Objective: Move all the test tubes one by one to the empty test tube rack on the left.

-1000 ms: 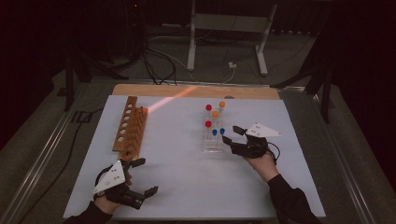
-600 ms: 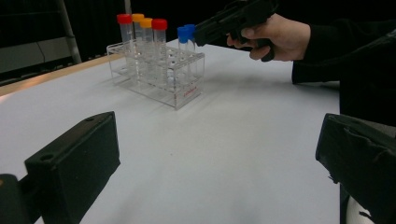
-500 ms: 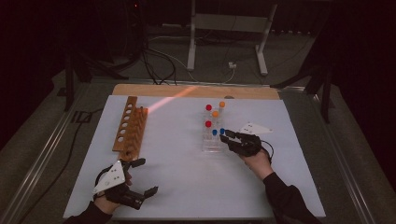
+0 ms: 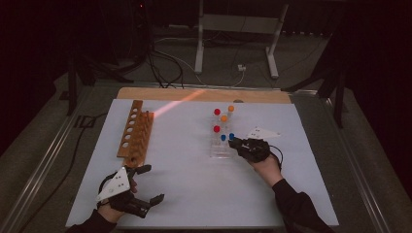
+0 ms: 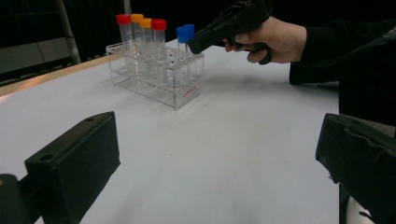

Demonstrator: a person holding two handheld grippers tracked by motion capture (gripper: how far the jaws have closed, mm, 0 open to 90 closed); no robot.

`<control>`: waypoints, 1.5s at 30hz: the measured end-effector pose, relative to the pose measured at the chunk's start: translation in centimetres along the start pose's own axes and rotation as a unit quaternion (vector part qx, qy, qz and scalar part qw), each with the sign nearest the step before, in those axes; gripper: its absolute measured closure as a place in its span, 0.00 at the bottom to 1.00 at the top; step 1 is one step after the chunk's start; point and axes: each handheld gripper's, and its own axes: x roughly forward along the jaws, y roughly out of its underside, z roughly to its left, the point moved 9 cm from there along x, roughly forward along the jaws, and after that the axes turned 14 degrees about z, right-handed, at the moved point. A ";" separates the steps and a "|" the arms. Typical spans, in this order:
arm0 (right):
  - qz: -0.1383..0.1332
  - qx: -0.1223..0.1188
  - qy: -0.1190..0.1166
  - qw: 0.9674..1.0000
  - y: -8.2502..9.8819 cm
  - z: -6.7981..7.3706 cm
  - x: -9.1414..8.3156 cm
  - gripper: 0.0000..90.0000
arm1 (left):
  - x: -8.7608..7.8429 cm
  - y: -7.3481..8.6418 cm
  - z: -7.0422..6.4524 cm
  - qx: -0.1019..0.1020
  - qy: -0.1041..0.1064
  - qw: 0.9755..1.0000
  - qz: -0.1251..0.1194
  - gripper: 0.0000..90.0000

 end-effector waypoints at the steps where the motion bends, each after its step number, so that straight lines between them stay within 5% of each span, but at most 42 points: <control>1: 0.000 0.001 0.000 1.000 0.0 0.0 -0.1 0.85 | 0.0 0.0 0.0 0.000 0.000 1.000 0.000 0.01; 11: -0.029 -0.015 0.014 0.999 -1.6 0.1 -2.3 0.85 | 0.0 0.0 0.0 -0.001 0.001 1.000 -0.002 0.01; 19: -0.078 -0.033 0.039 0.996 -3.6 0.9 -6.1 0.85 | 0.0 0.1 0.1 0.001 -0.007 1.000 0.003 0.01; 28: -0.103 -0.056 0.022 0.993 -4.9 3.4 -9.3 0.85 | 0.0 -0.2 -0.2 -0.014 0.013 1.000 0.001 0.01; 35: -0.086 -0.082 -0.017 0.993 -4.5 6.5 -8.4 0.85 | 0.0 -1.1 -0.7 -0.017 0.024 1.000 0.002 0.01; 45: -0.042 -0.104 -0.063 0.992 -2.4 9.7 -4.9 0.85 | 0.5 -4.8 -1.8 -0.024 0.035 0.999 0.003 0.01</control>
